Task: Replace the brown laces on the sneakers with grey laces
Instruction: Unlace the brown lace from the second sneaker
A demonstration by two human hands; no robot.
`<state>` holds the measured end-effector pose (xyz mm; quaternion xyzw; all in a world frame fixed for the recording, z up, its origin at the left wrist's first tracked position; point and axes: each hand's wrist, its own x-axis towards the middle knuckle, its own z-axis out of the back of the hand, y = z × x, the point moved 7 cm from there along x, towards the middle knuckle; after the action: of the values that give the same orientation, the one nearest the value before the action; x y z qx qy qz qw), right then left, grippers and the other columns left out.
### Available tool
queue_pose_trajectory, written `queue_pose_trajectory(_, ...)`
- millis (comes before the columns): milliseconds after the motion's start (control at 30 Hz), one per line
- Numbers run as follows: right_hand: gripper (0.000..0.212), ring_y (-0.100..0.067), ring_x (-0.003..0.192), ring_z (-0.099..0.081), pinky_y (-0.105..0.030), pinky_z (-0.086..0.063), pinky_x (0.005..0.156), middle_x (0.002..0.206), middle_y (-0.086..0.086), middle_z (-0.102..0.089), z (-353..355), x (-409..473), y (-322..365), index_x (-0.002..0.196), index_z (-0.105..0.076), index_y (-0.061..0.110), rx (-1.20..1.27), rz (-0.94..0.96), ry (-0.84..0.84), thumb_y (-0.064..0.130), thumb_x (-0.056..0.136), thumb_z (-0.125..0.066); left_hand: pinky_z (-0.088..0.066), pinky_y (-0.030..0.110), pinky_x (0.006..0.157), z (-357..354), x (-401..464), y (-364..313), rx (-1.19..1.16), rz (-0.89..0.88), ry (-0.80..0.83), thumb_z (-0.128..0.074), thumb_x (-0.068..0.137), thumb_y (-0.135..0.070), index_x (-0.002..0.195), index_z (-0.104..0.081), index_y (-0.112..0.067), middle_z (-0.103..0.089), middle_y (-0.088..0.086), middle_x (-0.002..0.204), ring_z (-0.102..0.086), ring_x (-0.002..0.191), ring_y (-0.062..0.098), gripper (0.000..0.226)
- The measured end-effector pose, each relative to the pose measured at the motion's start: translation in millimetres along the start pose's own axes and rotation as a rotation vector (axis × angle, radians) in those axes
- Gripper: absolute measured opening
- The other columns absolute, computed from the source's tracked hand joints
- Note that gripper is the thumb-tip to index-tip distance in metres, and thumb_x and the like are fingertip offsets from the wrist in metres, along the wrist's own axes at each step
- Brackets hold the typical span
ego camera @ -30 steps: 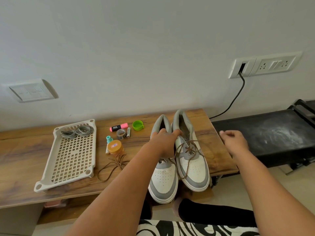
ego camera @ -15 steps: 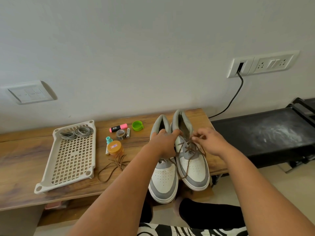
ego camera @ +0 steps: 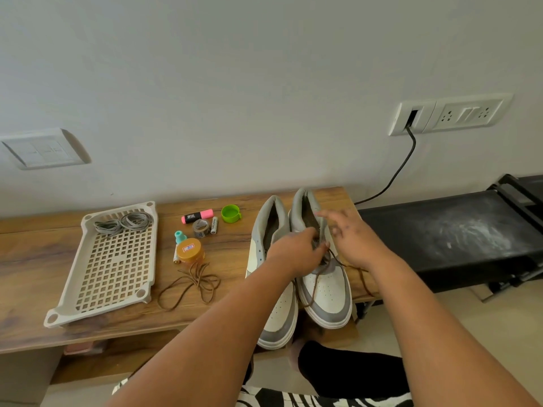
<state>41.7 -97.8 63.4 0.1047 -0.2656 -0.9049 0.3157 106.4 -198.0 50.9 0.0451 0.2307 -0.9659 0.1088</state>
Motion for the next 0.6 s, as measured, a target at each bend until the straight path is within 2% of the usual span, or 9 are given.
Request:
queue_pose_trajectory(67, 0.042, -0.019, 0.109, -0.045, -0.028, -0.042, 0.086, 0.134, -0.004, -0.042, -15, 0, 7, 0.137, -0.049, 0.035, -0.109, -0.006, 0.100, 0.015, 0.100, -0.043, -0.044, 0.033, 0.068, -6, 1, 3, 0.037, 0.002, 0.035, -0.032, 0.104, -0.045, 0.130, -0.049, -0.021, -0.056, 0.001, 0.090, -0.055, 0.081, 0.019, 0.040)
queue_pose_trajectory(133, 0.039, -0.018, 0.102, -0.044, -0.023, -0.037, 0.077, 0.129, -0.006, -0.046, -18, -1, 5, 0.136, -0.051, 0.031, -0.132, -0.045, 0.113, 0.016, 0.100, -0.045, -0.049, 0.035, 0.075, -9, 3, 4, 0.016, 0.005, 0.060, -0.034, 0.105, -0.042, 0.134, -0.047, -0.022, -0.061, 0.003, 0.098, -0.059, 0.087, 0.020, 0.038)
queue_pose_trajectory(200, 0.040, -0.016, 0.105, -0.049, -0.021, -0.039, 0.079, 0.132, -0.006, -0.051, -15, 0, -1, 0.134, -0.055, 0.029, -0.024, -0.085, 0.070, 0.012, 0.099, -0.045, -0.050, 0.034, 0.081, -14, 5, 1, -0.026, 0.004, 0.155, -0.045, 0.102, -0.037, 0.136, -0.045, -0.020, -0.064, 0.006, 0.109, -0.060, 0.094, 0.021, 0.038)
queue_pose_trajectory(267, 0.043, -0.018, 0.118, -0.051, -0.021, -0.040, 0.090, 0.141, -0.005, -0.050, -13, 0, -7, 0.134, -0.056, 0.028, 0.107, -0.130, 0.046, 0.008, 0.100, -0.039, -0.047, 0.030, 0.080, -19, 3, -2, -0.133, 0.020, 0.259, -0.058, 0.095, -0.033, 0.133, -0.045, -0.017, -0.062, 0.004, 0.110, -0.058, 0.094, 0.019, 0.043)
queue_pose_trajectory(367, 0.045, -0.020, 0.132, -0.045, -0.023, -0.037, 0.096, 0.146, -0.003, -0.047, -13, 0, -14, 0.136, -0.056, 0.027, 0.200, -0.176, 0.045, 0.006, 0.100, -0.038, -0.046, 0.024, 0.070, -25, -2, 0, -0.527, 0.142, 0.357, -0.069, 0.088, -0.022, 0.127, -0.044, -0.017, -0.057, 0.002, 0.099, -0.055, 0.084, 0.014, 0.046)
queue_pose_trajectory(400, 0.045, -0.020, 0.133, -0.044, -0.024, -0.036, 0.097, 0.147, -0.003, -0.047, -12, 0, -16, 0.135, -0.056, 0.027, 0.220, -0.187, 0.043, 0.005, 0.100, -0.039, -0.045, 0.021, 0.060, -26, -4, 1, -0.650, 0.193, 0.377, -0.068, 0.088, -0.016, 0.123, -0.046, -0.018, -0.057, 0.002, 0.093, -0.053, 0.075, 0.011, 0.041)
queue_pose_trajectory(467, 0.046, -0.020, 0.133, -0.044, -0.028, -0.037, 0.101, 0.146, -0.003, -0.048, -11, 0, -18, 0.134, -0.058, 0.027, 0.252, -0.197, 0.038, 0.003, 0.098, -0.041, -0.032, 0.017, 0.041, -24, -9, 2, -0.899, 0.263, 0.413, -0.065, 0.089, -0.007, 0.106, -0.053, -0.018, -0.055, 0.001, 0.077, -0.041, 0.053, 0.006, 0.024)
queue_pose_trajectory(533, 0.048, -0.021, 0.131, -0.046, -0.031, -0.039, 0.104, 0.143, -0.004, -0.051, -10, 0, -20, 0.133, -0.059, 0.026, 0.283, -0.213, 0.034, 0.001, 0.095, -0.042, -0.021, 0.016, 0.036, -13, -9, 1, -1.163, 0.274, 0.408, -0.062, 0.090, -0.005, 0.085, -0.055, -0.019, -0.048, -0.005, 0.060, -0.028, 0.043, 0.004, 0.016)
queue_pose_trajectory(600, 0.049, -0.020, 0.126, -0.048, -0.028, -0.039, 0.100, 0.140, -0.002, -0.053, -10, 0, -21, 0.131, -0.061, 0.025, 0.300, -0.237, 0.025, 0.000, 0.095, -0.039, -0.014, 0.017, 0.037, 9, -7, 3, -1.382, 0.263, 0.333, -0.061, 0.090, -0.012, 0.071, -0.055, -0.021, -0.036, -0.009, 0.053, -0.021, 0.040, 0.004, 0.021)
